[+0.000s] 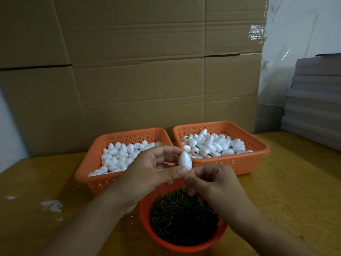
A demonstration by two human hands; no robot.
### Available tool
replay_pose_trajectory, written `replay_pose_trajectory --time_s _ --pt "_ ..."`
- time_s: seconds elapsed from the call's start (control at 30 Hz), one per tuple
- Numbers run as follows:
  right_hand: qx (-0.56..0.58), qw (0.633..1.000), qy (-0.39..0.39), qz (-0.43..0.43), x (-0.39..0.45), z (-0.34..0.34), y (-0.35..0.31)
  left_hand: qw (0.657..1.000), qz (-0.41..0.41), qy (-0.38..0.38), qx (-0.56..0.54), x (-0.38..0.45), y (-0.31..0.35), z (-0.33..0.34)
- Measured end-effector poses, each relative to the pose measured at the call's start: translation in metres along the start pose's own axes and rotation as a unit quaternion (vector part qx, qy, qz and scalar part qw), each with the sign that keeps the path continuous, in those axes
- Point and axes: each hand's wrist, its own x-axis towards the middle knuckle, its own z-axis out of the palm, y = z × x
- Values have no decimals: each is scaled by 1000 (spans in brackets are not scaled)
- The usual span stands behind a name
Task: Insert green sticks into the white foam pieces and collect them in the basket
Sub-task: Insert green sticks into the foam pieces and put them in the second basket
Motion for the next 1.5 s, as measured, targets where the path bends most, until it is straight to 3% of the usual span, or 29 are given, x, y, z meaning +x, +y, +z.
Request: replay_pose_trajectory --time_s 0.6,0.73,1.0,1.2,1.33,1.4,1.5 --pt "16 999 -37 -1 1 0 3 1000 -14 5 3 1 -2 0" --pt "-39 998 -49 16 2 0 5 997 -69 17 -32 3 -3 -9" --pt "-174 983 -54 -5 -1 8 11 984 -143 -7 103 41 0 -14" --pt "-185 982 -43 -11 -1 6 9 985 -155 20 71 109 26 9" --pt "-173 984 -42 -12 -1 5 8 988 -129 63 -51 145 37 30" --pt "-170 984 -41 -20 0 4 7 985 -134 102 -26 154 32 28" --pt "-167 985 -44 -23 0 2 7 974 -133 149 104 148 13 5"
